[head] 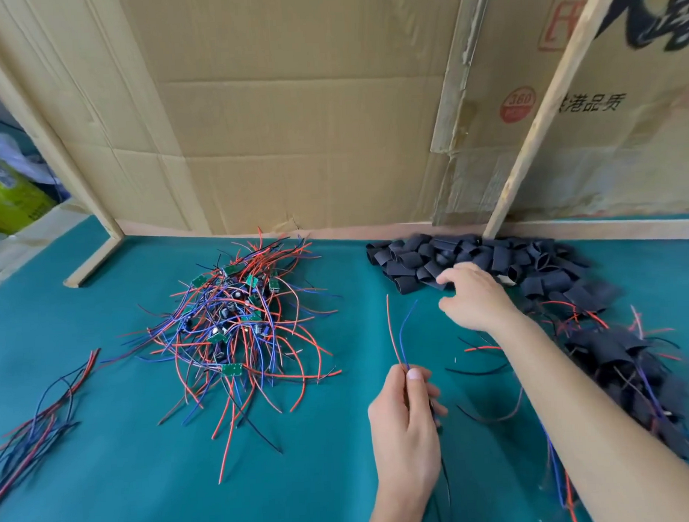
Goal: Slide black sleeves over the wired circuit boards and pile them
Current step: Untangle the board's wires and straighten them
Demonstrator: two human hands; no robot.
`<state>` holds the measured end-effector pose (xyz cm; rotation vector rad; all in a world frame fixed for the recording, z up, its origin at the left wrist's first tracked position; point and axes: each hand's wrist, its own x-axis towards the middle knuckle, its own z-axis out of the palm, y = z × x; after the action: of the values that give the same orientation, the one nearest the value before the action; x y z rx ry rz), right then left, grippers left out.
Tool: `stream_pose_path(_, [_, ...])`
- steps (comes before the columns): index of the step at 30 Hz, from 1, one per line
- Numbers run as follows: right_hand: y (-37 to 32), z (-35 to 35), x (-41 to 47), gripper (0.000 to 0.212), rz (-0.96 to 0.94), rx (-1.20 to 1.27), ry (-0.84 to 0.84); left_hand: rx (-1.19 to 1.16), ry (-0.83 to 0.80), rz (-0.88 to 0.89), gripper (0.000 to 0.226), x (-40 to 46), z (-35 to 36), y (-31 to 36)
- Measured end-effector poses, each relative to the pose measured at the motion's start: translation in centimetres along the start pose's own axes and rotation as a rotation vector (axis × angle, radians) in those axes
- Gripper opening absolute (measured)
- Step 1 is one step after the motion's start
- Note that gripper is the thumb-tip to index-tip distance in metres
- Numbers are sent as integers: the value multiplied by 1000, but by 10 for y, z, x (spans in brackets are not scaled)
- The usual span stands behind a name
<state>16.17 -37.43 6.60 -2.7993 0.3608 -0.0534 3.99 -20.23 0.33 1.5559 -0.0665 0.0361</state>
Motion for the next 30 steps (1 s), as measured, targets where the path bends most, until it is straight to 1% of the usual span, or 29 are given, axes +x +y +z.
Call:
stream_pose_path(3, [-6, 14, 18, 49, 33, -136, -56, -8, -8, -12, 31, 1, 0, 2])
stream_pose_path(6, [-10, 21, 22, 54, 43, -165, -52, -15, -15, -11, 31, 1, 0, 2])
stream_pose_path(9, [-8, 22, 22, 49, 73, -156, 6, -22, -15, -6, 31, 1, 0, 2])
stream_pose_path(11, [-7, 17, 16, 41, 106, -120, 95, -26, -13, -3, 30, 1, 1, 1])
stream_pose_path(14, [-8, 5, -14, 27, 135, 9, 289, -12, -9, 15, 28, 2, 0, 0])
stream_pose_path(16, [-9, -2, -44, 22, 120, 187, 398, 2, -9, 28, 25, 2, 0, 0])
stream_pose_path(17, [-11, -4, -61, 22, 109, 283, 422, 10, -9, 31, 24, 3, 0, 0])
stream_pose_path(18, [-13, -5, -78, 25, 103, 354, 420, 17, -9, 33, 23, 3, 0, 0])
stream_pose_path(20, [-19, 1, -105, 29, 101, 446, 352, 27, -17, 39, 22, 3, 1, 0])
stream_pose_path(23, [-23, 20, -126, 24, 60, 569, 275, 71, -44, 62, 24, 3, 0, 0])
stream_pose_path(27, [-17, 42, -128, 30, 32, 662, 307, 96, -33, 60, 26, 2, -1, -1])
stream_pose_path(29, [-13, 45, -128, 28, 23, 718, 298, 114, -35, 67, 26, 1, 0, 0])
stream_pose_path(30, [-11, 45, -128, 26, 23, 785, 270, 119, -35, 73, 26, 1, 0, 1])
